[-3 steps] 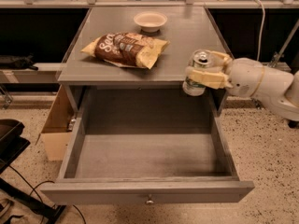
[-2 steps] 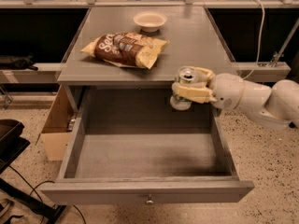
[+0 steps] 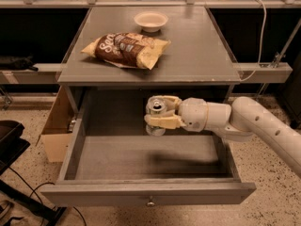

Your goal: Place 7up can into top drawer

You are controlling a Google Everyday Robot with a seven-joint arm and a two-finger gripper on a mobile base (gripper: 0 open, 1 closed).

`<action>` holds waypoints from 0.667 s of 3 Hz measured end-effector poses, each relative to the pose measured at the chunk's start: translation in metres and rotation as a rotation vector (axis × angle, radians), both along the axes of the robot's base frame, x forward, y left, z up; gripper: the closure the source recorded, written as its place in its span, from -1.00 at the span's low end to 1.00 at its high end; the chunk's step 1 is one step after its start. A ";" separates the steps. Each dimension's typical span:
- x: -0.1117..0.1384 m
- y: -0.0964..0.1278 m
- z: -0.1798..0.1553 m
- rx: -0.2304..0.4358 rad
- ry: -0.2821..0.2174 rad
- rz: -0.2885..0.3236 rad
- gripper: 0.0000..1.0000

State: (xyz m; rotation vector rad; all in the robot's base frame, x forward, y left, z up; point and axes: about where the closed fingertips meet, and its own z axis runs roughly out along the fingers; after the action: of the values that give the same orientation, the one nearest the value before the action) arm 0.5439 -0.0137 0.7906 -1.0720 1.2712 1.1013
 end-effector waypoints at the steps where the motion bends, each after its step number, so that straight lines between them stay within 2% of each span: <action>1: -0.007 0.018 -0.031 -0.052 -0.055 0.012 1.00; 2: -0.011 0.035 -0.052 -0.062 -0.121 0.027 1.00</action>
Offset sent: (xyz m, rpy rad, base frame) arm -0.0114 0.0383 -0.0702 -0.0838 -0.1911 0.0179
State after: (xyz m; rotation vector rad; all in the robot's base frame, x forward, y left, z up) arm 0.5326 0.0209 0.7387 -1.1874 1.2040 1.0070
